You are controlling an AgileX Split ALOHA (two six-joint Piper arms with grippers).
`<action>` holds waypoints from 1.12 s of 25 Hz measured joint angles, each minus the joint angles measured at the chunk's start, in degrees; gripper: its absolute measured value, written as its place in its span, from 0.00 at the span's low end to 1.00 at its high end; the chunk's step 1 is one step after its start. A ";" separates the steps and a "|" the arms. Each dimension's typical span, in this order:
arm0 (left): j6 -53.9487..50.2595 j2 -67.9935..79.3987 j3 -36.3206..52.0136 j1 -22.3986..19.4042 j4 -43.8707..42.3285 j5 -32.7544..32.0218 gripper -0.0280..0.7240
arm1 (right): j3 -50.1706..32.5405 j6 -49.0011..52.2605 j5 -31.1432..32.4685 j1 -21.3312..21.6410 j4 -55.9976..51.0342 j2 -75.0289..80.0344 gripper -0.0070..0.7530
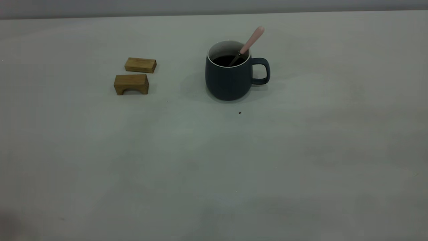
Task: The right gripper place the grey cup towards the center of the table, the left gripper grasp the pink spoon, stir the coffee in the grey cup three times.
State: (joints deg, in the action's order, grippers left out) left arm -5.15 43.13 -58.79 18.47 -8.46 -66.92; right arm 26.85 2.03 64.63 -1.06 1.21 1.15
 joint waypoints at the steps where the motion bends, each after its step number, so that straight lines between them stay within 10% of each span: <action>1: 0.00 -2.38 3.41 -1.25 0.89 0.00 0.54 | 0.00 0.00 0.00 0.00 0.00 0.00 0.57; 14: 0.00 -33.51 30.68 -16.73 3.91 1.87 0.54 | 0.00 0.00 0.00 0.00 0.00 0.00 0.57; 28: 0.12 -44.14 30.86 -18.02 3.73 2.12 0.54 | 0.00 0.00 0.00 0.00 0.00 0.00 0.57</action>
State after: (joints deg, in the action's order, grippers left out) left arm -5.03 -1.01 -27.93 0.44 -4.72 -64.80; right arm 26.85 2.03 64.63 -1.06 1.21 1.15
